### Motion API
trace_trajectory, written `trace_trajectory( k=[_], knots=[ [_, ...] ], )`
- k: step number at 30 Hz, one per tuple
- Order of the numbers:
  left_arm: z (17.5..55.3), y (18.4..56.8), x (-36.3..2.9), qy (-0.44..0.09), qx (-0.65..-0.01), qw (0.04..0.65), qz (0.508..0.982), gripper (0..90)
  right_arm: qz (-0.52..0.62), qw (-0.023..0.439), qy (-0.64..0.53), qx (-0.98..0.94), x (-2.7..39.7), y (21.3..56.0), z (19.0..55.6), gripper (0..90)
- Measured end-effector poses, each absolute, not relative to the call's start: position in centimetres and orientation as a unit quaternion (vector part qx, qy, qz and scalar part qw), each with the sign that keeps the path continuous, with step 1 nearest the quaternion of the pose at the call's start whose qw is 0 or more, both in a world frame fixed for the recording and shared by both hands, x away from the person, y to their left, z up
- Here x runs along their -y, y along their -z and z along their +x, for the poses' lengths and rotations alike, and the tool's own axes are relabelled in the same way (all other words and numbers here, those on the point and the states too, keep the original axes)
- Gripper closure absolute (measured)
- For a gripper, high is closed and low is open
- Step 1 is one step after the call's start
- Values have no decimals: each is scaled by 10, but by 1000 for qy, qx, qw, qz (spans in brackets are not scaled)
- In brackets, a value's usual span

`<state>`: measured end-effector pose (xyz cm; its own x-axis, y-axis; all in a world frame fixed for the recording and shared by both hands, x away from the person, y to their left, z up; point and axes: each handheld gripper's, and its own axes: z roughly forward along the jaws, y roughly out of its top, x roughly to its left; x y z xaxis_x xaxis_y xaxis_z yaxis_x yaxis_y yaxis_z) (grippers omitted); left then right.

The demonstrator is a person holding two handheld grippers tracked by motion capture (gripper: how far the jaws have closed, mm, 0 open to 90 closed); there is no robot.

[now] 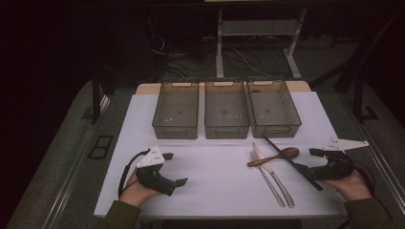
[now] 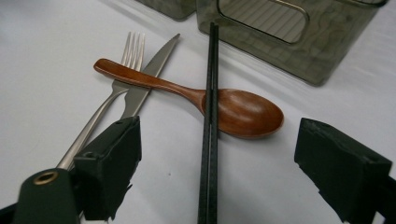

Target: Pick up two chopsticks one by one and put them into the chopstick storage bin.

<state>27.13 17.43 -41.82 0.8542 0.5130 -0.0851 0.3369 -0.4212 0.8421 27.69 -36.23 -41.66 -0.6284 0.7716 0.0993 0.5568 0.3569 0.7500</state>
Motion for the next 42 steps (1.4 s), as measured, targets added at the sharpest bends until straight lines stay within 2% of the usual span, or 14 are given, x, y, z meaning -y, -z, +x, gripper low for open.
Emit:
trace_trajectory(
  k=[4, 5, 7, 8, 13, 14, 16, 22, 28, 42],
  knots=[
    [271, 419, -173, -93, -252, 475, 838, 0, 411, 134, -388, -814, 366, 417, 277, 230],
    [271, 419, -173, -93, -252, 476, 838, 0, 413, 129, -387, -814, 368, 417, 276, 285],
    [271, 419, -173, -92, -253, 476, 837, 0, 414, 130, -386, -815, 369, 417, 276, 309],
    [271, 419, -174, -91, -253, 476, 837, 0, 417, 127, -382, -815, 371, 418, 275, 366],
    [271, 419, -173, -91, -252, 476, 837, 0, 420, 121, -372, -819, 372, 419, 275, 465],
    [271, 419, -173, -92, -252, 476, 838, 0, 421, 120, -366, -821, 372, 420, 276, 518],
    [271, 420, -173, -91, -252, 476, 838, 0, 421, 115, -361, -824, 372, 422, 276, 564],
    [271, 420, -173, -90, -252, 476, 838, 0, 423, 100, -350, -830, 372, 425, 277, 668],
    [271, 420, -173, -90, -251, 476, 838, 0, 420, 92, -340, -836, 371, 428, 277, 735],
    [271, 420, -173, -91, -251, 474, 839, 0, 413, 84, -323, -847, 367, 432, 277, 789]
  ],
)
